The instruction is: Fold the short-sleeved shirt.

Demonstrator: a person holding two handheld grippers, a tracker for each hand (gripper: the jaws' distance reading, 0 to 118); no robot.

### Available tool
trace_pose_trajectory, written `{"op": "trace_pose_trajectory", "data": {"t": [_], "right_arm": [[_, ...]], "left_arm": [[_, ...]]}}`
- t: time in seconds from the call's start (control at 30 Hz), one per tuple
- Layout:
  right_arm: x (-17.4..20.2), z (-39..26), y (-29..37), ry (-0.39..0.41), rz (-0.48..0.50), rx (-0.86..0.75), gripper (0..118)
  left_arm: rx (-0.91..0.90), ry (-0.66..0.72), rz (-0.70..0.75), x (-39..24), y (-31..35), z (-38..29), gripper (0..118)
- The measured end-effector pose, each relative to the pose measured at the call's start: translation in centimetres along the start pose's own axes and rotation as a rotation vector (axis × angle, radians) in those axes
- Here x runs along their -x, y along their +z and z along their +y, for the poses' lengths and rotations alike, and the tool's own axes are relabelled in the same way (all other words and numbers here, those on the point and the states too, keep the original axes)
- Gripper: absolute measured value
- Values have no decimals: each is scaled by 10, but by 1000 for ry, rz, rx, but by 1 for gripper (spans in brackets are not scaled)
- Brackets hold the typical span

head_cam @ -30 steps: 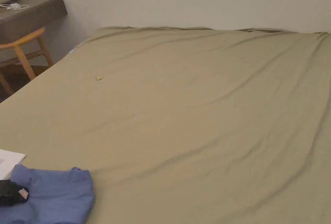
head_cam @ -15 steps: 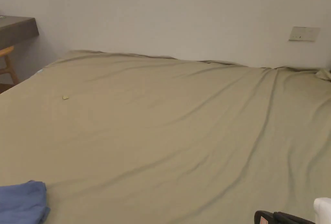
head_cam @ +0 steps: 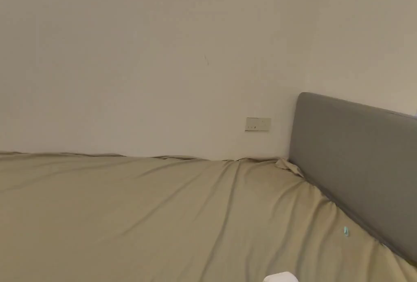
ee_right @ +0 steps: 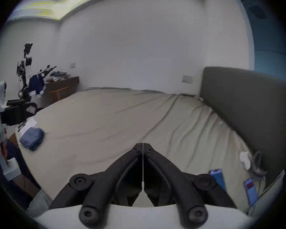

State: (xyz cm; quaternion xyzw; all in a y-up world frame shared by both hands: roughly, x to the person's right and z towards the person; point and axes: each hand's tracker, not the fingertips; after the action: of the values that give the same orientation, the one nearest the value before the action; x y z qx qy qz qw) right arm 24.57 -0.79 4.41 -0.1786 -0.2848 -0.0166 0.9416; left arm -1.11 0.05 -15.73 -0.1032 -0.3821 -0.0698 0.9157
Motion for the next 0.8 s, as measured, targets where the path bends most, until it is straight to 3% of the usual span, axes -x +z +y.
{"op": "trace_pose_trajectory", "data": {"t": [0.07,0.23,0.8], "right_arm": [[-11,23,2,17,-51,-50,3],[-36,69,5,-32,-142,-143,3],[-34,63,0,-36,-137,-155,3]], "left_arm": [[-31,0,-11,-3,0,24,0],[-127,-66,87,-4,-5,67,0],[-98,-18,125,8,-10,71,0]]}}
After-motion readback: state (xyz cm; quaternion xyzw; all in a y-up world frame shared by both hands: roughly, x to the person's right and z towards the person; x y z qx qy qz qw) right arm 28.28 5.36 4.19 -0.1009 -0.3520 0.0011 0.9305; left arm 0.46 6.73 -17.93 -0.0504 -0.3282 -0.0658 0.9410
